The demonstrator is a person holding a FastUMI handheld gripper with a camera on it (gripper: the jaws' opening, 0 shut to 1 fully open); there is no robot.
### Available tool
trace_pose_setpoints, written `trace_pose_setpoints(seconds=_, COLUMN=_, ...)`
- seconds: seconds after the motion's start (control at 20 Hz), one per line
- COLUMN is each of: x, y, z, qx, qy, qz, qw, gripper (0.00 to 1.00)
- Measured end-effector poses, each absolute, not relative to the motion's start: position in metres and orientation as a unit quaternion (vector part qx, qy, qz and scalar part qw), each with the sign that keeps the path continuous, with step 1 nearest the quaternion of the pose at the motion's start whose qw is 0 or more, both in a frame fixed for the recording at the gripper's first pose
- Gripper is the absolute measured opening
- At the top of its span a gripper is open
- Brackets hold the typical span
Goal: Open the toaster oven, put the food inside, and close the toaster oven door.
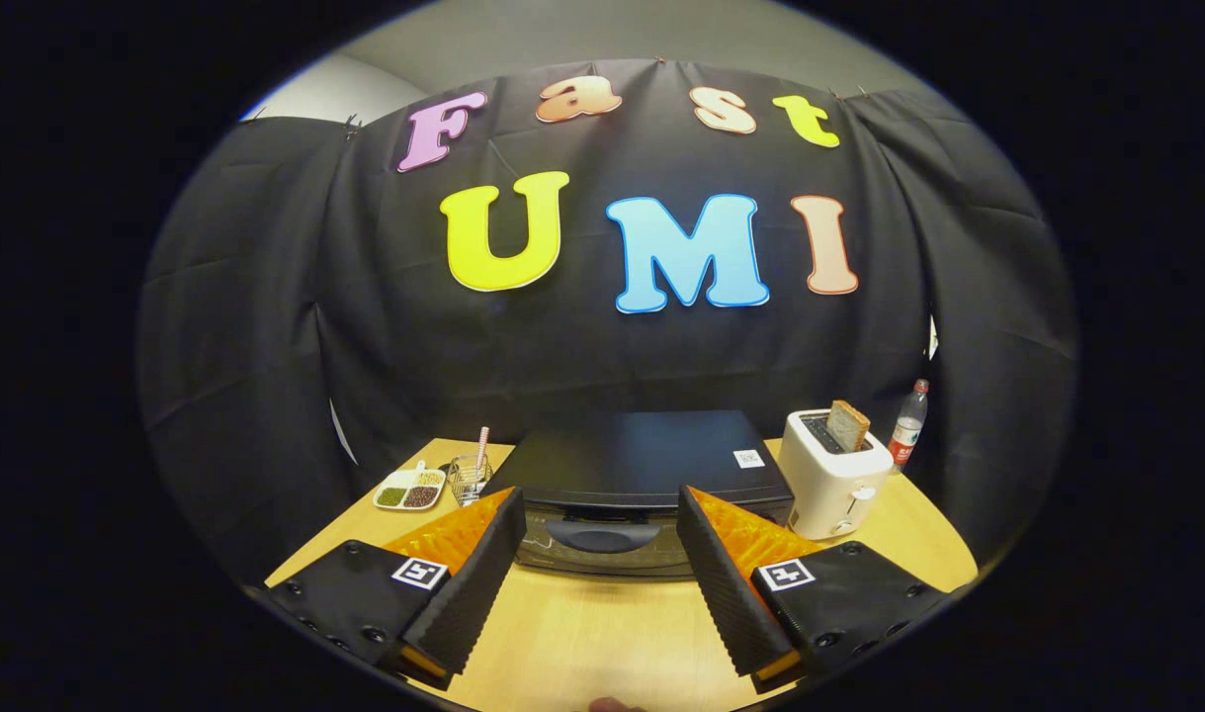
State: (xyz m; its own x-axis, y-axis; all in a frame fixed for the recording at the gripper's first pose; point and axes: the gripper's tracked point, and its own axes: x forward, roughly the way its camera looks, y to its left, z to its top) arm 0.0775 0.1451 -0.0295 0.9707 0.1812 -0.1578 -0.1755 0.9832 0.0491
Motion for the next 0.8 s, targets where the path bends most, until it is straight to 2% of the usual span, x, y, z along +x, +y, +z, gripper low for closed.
trace_pose_setpoints(seconds=0.45, x=0.149, y=0.15, z=-0.082, qx=-0.005, qy=0.126, qz=0.044, qw=0.991, gripper=0.98)
trace_pose_setpoints(seconds=0.8, x=0.18, y=0.149, z=-0.116, qx=-0.023, qy=0.167, qz=0.026, qw=0.985, gripper=0.98)
